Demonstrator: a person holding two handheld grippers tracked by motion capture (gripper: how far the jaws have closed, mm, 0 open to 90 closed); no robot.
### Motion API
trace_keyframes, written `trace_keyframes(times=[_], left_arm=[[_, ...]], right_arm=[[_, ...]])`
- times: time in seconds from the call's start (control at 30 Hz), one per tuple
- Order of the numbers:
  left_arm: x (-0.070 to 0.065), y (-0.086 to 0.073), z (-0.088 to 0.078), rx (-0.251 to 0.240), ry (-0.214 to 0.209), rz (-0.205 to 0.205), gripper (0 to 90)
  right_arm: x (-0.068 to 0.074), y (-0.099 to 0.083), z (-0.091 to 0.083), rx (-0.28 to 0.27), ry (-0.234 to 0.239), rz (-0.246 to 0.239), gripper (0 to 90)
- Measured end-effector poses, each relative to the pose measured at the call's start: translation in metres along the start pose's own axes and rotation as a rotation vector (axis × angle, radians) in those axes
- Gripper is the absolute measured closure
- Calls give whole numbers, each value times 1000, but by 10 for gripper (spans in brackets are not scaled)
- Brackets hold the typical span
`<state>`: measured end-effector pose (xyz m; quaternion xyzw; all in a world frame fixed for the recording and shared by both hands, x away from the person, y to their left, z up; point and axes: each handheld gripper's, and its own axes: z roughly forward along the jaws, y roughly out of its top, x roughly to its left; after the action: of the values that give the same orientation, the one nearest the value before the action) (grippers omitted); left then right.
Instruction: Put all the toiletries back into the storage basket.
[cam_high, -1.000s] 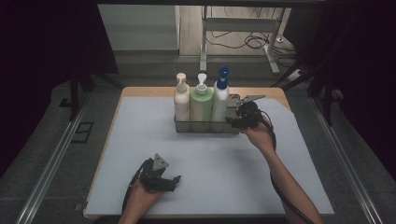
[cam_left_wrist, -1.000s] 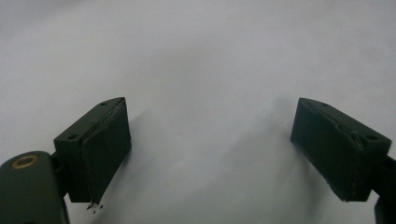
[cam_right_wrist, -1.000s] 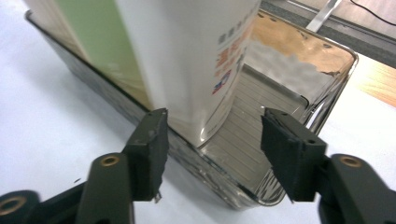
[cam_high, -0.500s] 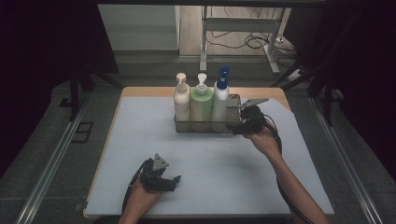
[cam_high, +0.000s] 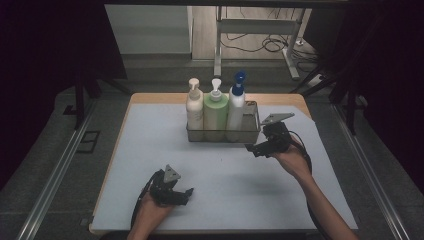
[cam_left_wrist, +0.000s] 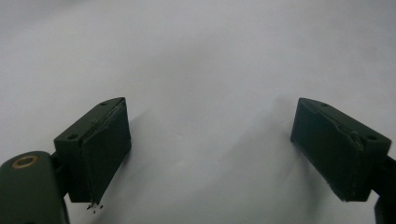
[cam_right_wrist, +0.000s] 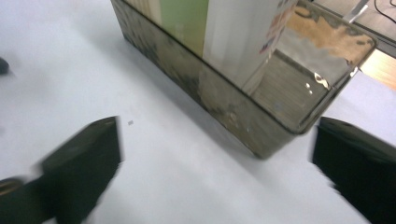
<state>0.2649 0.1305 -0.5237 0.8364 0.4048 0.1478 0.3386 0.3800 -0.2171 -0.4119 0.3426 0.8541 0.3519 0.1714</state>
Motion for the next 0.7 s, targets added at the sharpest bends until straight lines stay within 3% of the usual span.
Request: trace_keyframes(times=[0.33,0.7], left_arm=[[0,0,0,0,1,3,121],[0,0,0,-1,1,1,120]], right_arm=[[7,-19,-14,-7,4,-11,0],[12,-52,-29,0,-10,3,0]])
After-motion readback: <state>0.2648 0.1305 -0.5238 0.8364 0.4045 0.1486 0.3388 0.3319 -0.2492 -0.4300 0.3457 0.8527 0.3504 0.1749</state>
